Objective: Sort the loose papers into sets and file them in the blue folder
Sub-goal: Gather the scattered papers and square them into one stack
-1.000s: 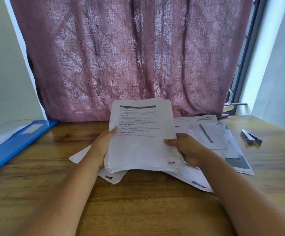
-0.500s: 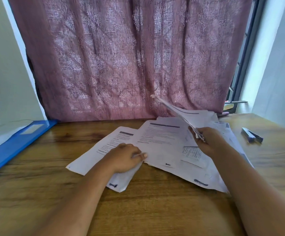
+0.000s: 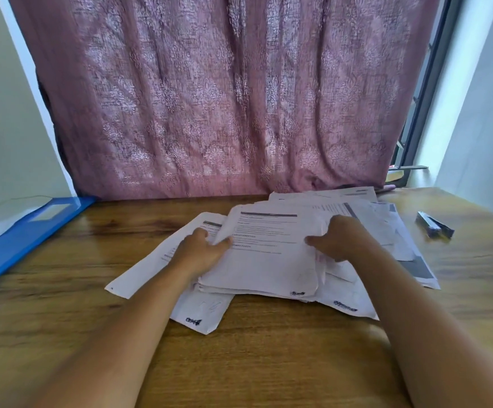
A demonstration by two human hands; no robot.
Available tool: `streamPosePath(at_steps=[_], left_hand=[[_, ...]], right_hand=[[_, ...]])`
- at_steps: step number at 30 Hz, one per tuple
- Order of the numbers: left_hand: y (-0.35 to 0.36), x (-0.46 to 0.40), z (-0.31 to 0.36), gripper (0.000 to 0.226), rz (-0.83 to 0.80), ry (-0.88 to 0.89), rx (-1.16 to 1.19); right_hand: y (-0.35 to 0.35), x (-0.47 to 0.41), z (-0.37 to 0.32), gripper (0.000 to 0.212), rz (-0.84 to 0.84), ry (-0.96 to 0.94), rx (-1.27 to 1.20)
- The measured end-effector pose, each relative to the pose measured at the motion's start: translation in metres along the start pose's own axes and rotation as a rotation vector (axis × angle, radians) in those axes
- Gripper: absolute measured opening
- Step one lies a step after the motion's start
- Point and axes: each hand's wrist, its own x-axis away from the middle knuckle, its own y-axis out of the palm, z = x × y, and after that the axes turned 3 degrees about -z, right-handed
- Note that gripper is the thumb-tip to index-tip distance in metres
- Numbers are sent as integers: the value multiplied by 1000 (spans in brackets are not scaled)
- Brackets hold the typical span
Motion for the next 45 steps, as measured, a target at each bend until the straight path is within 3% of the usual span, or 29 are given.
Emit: streamPosePath(at_steps=[2,5,8,11,14,15,17,19,21,22,24,26,29,30,32,33,37,40,42,45], left_hand=[[3,1,1,83,-69,-19,225],[-1,0,2,77,-177,-104,586],[-3,3,-2,42,-307,-105,644],[-7,8,1,31,-353,2,676],[-22,6,6,35,-202,78,760],[-28,4,4,45,-58,60,680],[-38,-5,-10,62,241,20,132],[-43,-8,-27,83,245,-97,-410],[-43,-8,-34,122,103,-217,-511],[-43,-8,-34,129,75,-226,-484],[-45,-9,-31,118,62,-214,-377],[-51,-10,-31,91,37,-190,-281],[-54,-13,-39,84,18,-204,-153],[-53,-14,-40,72,10,-203,-110],[-50,-14,-38,25,53,-158,-53],[-48,-14,-35,14,84,-132,8],[-44,-8,-24,29,31,-213,392],[-40,-6,-19,59,-10,-184,228],[-33,-1,-16,56,-28,-129,94],[-26,-3,-19,55,-149,-99,46]], right_hand=[[1,-1,2,57,-47,6,-17],[9,-6,2,59,-120,15,-455],[10,-7,0,51,-171,44,-775],[9,-8,1,28,-283,42,-851],[9,-6,-1,27,-301,31,-1200],[8,-6,-1,27,-292,30,-1333],[5,-4,-2,17,-270,44,-1499],[3,-5,-1,7,-257,78,-1535],[4,-8,0,6,-259,111,-1549],[5,-7,0,5,-266,116,-1549],[7,-5,-1,4,-270,113,-1547],[9,-3,-2,8,-297,82,-1528],[12,1,-5,18,-366,28,-1481],[14,-1,-5,21,-384,4,-1459],[18,-1,-6,20,-414,-48,-1354],[23,-1,-6,20,-431,-81,-1242],[40,0,-12,43,-286,-214,-471],[38,8,-22,49,-180,-204,-212],[33,15,-24,64,-92,-178,76],[25,23,-23,73,-118,-165,128]])
